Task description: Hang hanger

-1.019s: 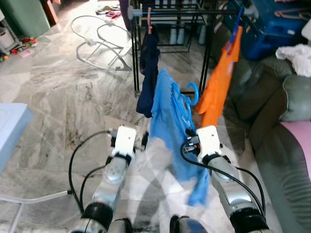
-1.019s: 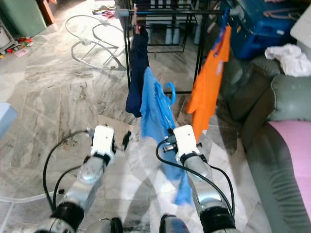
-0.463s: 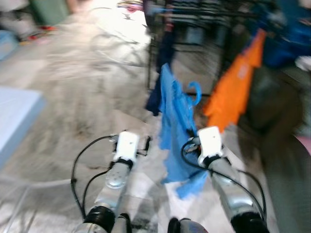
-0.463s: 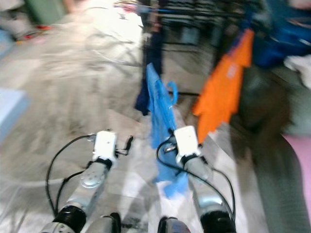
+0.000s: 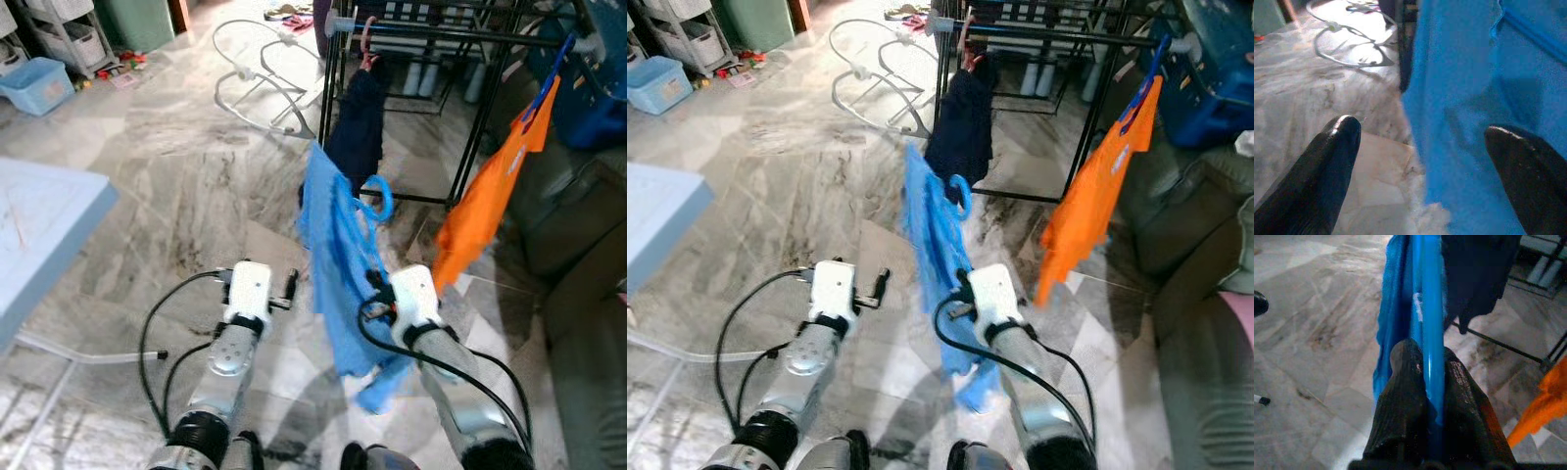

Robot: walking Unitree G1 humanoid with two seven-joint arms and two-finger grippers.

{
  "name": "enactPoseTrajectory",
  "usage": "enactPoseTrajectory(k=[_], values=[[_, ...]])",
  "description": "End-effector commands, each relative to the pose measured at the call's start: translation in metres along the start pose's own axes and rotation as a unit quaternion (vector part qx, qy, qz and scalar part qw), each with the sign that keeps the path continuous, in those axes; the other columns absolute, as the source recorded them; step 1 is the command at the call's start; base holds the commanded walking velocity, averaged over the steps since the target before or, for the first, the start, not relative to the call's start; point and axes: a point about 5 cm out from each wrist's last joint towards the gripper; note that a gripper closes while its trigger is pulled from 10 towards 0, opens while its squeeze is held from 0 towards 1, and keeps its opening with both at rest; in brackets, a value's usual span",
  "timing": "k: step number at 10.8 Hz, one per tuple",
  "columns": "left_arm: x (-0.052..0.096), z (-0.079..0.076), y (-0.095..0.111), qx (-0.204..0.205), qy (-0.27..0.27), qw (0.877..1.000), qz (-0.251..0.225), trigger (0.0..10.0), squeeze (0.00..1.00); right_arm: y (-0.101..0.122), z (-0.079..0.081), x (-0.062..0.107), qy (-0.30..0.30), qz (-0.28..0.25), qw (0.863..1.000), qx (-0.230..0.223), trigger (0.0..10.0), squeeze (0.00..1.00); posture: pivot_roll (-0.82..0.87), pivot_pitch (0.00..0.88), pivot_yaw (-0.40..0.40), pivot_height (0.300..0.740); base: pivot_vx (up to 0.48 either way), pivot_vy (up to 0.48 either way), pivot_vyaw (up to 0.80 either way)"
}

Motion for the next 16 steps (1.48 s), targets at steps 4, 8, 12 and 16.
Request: enactPoseTrajectory(k=[4,8,12,16], values=[[0.004,-0.002,-0.006,-0.005,-0.015,1.0,0.012,10.0,0.0,0.009,-0.005,0.001,-0.027,-0.021,0.999,-0.011,10.0,0.0,-0.22,0.207,0.016,0.74,0.0,-0.317,0.0],[0.006,0.004,-0.007,-0.019,-0.016,1.0,0.017,10.0,0.0,0.006,0.004,0.003,-0.023,-0.018,0.999,-0.021,10.0,0.0,-0.21,0.217,0.044,0.74,0.0,-0.458,0.0],[0.005,0.018,-0.008,-0.042,0.049,0.998,0.028,10.0,0.0,0.009,0.01,0.003,-0.002,-0.028,0.999,-0.023,10.0,0.0,-0.21,0.214,0.059,0.74,0.0,0.0,0.58],[0.005,0.019,-0.01,-0.027,0.06,0.997,0.037,10.0,0.0,0.006,0.009,0.007,-0.008,-0.025,0.999,-0.037,10.0,0.0,-0.22,0.226,0.064,0.74,0.0,0.076,0.56]])
Point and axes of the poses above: a point about 5 cm out from each wrist's last joint towards the gripper, its own x axis pointing back from the gripper into the wrist, its own y axis along the axis of the wrist's last joint, z = x × y, and after that the axes turned 7 degrees about x, right-handed
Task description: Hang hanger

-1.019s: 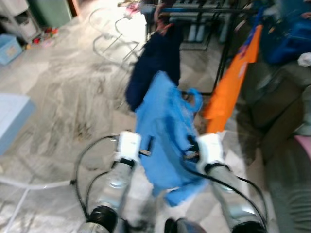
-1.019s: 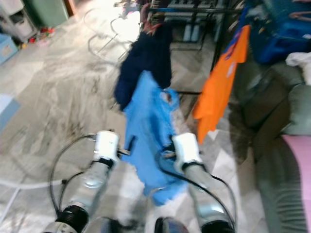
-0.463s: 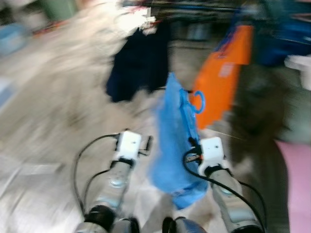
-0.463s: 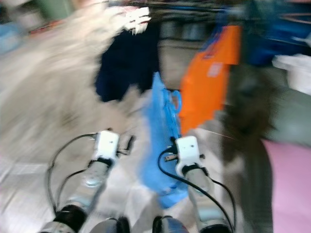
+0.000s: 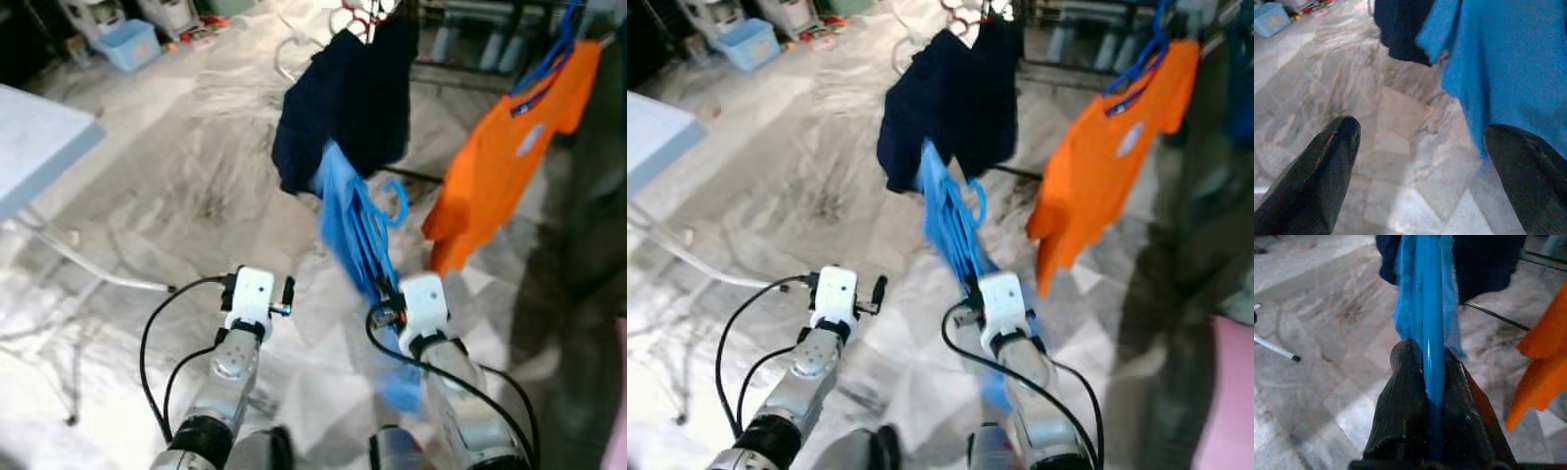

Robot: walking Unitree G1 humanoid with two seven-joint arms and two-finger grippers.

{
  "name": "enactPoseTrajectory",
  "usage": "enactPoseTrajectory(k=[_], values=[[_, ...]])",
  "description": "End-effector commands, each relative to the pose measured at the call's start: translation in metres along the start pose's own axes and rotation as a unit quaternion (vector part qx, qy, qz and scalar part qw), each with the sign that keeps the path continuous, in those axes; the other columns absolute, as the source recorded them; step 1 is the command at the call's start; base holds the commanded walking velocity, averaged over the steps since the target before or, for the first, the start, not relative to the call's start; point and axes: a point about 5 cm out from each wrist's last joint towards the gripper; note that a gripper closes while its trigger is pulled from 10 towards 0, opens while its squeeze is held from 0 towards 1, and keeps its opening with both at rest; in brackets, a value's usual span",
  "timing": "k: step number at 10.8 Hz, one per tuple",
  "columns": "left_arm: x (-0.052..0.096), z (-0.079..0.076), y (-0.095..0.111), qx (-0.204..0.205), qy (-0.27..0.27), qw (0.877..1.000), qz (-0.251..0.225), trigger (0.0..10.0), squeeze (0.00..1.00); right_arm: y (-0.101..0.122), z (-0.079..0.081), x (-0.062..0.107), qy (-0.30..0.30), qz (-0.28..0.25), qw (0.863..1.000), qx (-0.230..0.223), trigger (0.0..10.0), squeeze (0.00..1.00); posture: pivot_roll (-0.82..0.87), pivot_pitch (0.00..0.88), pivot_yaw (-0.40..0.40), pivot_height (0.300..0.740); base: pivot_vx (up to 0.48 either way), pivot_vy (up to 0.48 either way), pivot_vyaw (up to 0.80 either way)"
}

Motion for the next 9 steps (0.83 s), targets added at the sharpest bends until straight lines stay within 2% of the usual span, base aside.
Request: enactPoseTrajectory(k=[1,3,5,7,9], values=[[0.0019,0.0078,-0.0046,-0.002,0.009,1.0,0.012,10.0,0.0,0.0093,0.0059,-0.0009,0.008,-0.023,1.0,-0.008,10.0,0.0,-0.22,0.227,0.069,0.74,0.0,0.48,0.0],[0.0014,0.0059,-0.0035,-0.003,0.003,1.0,0.008,10.0,0.0,0.0091,0.0062,-0.0002,0.006,-0.022,1.0,-0.008,10.0,0.0,-0.22,0.226,0.072,0.74,0.0,0.42,0.0],[0.0018,0.0036,-0.0034,-0.013,0.0,1.0,0.005,10.0,0.0,0.0093,0.0055,0.0001,0.005,-0.022,1.0,-0.01,10.0,0.0,-0.23,0.227,0.069,0.74,0.0,0.0,0.0],[0.0019,0.002,-0.0036,-0.005,-0.002,1.0,0.006,10.0,0.0,0.0095,0.0041,0.0,0.003,-0.022,1.0,-0.009,10.0,0.0,-0.23,0.227,0.068,0.74,0.0,0.0,0.0],[0.0017,-0.001,-0.0044,0.0,-0.007,1.0,0.011,10.0,0.0,0.0103,0.0037,0.0,0.002,-0.023,1.0,-0.009,10.0,0.0,-0.23,0.227,0.07,0.74,0.0,0.437,0.0]])
Point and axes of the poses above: a point about 5 cm out from each wrist's last joint towards the gripper, its own x axis pointing back from the gripper into the wrist, its own y axis along the axis of the wrist's last joint, z = x × y, and after that the axes turned 7 degrees about x, right-handed
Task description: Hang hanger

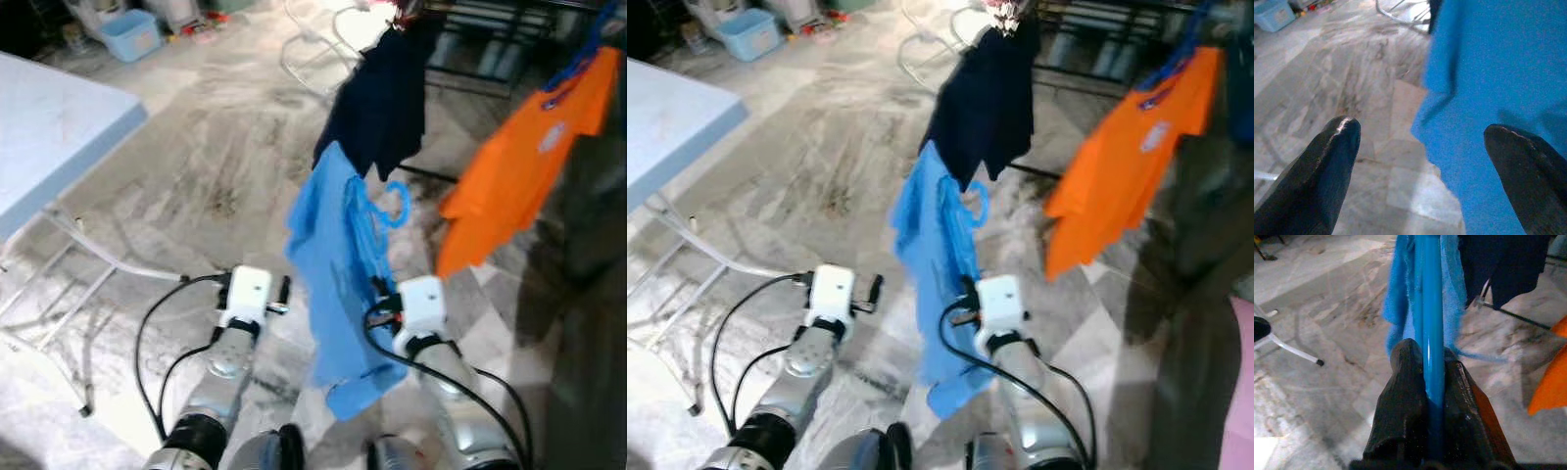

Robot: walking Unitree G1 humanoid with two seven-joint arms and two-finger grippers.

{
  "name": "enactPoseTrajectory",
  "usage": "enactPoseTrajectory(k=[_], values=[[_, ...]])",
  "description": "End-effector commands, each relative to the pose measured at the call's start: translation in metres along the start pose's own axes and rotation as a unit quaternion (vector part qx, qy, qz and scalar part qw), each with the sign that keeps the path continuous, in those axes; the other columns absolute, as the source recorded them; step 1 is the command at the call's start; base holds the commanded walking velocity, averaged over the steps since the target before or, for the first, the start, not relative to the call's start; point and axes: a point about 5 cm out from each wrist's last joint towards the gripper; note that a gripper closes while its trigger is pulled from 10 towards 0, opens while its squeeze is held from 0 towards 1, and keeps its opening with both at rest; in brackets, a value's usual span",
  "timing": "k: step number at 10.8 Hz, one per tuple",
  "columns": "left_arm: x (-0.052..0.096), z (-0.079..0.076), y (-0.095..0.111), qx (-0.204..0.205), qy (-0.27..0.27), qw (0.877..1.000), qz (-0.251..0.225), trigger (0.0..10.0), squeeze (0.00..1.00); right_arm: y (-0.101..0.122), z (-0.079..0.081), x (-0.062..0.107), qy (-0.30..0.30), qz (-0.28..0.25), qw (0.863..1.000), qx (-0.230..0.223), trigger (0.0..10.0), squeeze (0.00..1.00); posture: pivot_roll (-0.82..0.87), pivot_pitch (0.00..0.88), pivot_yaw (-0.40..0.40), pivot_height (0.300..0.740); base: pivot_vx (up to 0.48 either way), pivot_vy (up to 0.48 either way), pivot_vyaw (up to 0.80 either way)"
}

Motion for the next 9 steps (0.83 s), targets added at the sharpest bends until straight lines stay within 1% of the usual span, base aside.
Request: enactPoseTrajectory(k=[1,4,5,6,7,9], values=[[0.002,-0.004,-0.004,-0.001,-0.01,1.0,0.009,10.0,0.0,0.005,-0.002,0.001,0.0,-0.013,1.0,0.003,10.0,0.0,-0.23,0.229,0.071,0.74,0.0,0.48,0.0],[0.002,-0.007,-0.005,-0.01,-0.014,1.0,0.012,10.0,0.0,0.005,-0.004,0.003,-0.006,-0.012,1.0,0.003,10.0,0.0,-0.24,0.231,0.076,0.74,0.0,0.48,0.0],[0.002,-0.008,-0.005,-0.011,-0.018,1.0,0.007,10.0,0.0,0.005,-0.004,0.003,-0.006,-0.013,1.0,0.002,10.0,0.0,-0.24,0.23,0.076,0.74,0.0,0.48,0.0],[0.003,-0.011,-0.003,-0.019,-0.026,0.999,-0.003,10.0,0.0,0.008,-0.006,0.003,-0.007,-0.024,1.0,0.012,10.0,0.0,-0.24,0.231,0.073,0.74,0.0,0.0,0.0],[0.003,-0.011,-0.003,-0.018,-0.029,0.999,-0.002,10.0,0.0,0.012,-0.005,0.004,-0.004,-0.034,0.999,0.019,10.0,0.0,-0.24,0.231,0.073,0.74,0.0,0.0,0.0],[0.003,-0.014,-0.004,-0.021,-0.03,0.999,-0.001,10.0,0.0,0.013,-0.006,0.004,-0.005,-0.033,0.999,0.018,10.0,0.0,-0.25,0.231,0.065,0.74,0.0,0.0,0.0]])
Point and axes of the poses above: a point about 5 cm out from each wrist's last joint towards the gripper, its own x axis pointing back from the gripper into the wrist, its own y axis along the axis of the wrist's last joint, z = x × y, and after that the axes turned 7 degrees about x, right-handed
